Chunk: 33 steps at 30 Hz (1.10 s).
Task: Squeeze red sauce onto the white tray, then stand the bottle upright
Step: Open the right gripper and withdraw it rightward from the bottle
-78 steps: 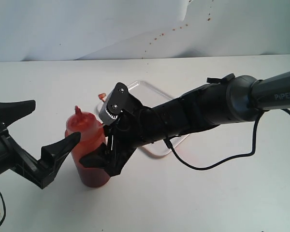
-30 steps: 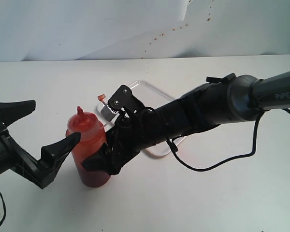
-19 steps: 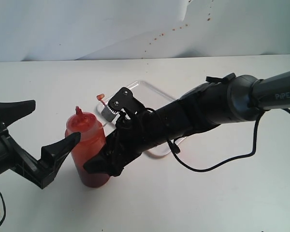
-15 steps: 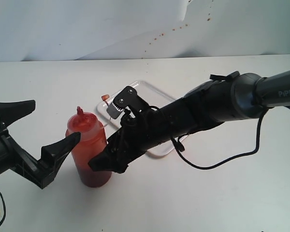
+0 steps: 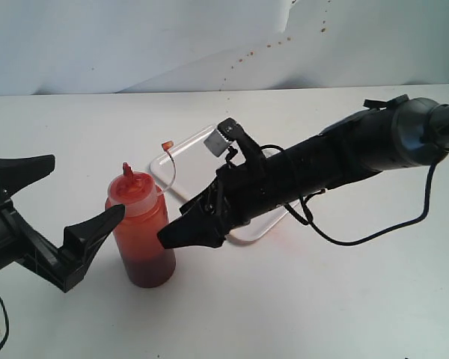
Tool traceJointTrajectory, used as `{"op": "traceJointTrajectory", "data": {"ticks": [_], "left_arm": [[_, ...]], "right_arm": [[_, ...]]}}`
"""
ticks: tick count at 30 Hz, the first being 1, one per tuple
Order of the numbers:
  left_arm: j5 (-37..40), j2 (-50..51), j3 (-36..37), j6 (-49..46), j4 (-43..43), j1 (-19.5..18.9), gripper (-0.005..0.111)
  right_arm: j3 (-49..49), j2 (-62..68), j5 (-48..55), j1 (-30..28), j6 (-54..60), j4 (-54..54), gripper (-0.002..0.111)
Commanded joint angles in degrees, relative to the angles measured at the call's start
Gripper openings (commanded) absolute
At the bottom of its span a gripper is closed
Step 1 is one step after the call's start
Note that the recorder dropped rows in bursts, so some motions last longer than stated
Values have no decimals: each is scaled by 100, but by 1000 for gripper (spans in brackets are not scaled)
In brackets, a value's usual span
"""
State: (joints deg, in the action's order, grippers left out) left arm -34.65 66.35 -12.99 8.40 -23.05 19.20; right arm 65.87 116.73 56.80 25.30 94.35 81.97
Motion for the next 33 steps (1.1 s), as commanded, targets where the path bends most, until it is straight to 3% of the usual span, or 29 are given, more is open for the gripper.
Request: {"op": "traceJointTrajectory", "data": {"ticks": [1,3,19,27,33], "left_arm": [[-44,-36,35,25,44,12,105],[-44,-36,35,25,44,12,105],[-44,-36,35,10,31,12,105],[-44,-36,35,10,31,12,105],[-44,-36,35,10,31,12,105]], "right_arm": [[24,-49,897,-256,-12,-107,76],[24,-49,1297,-392,97,-332,76],[-469,-49,1316,-471,-12,-928,75],[-469,-49,1316,-471,0,-950,43],[-469,-62,1316,-471,-35,-1161,8]]}}
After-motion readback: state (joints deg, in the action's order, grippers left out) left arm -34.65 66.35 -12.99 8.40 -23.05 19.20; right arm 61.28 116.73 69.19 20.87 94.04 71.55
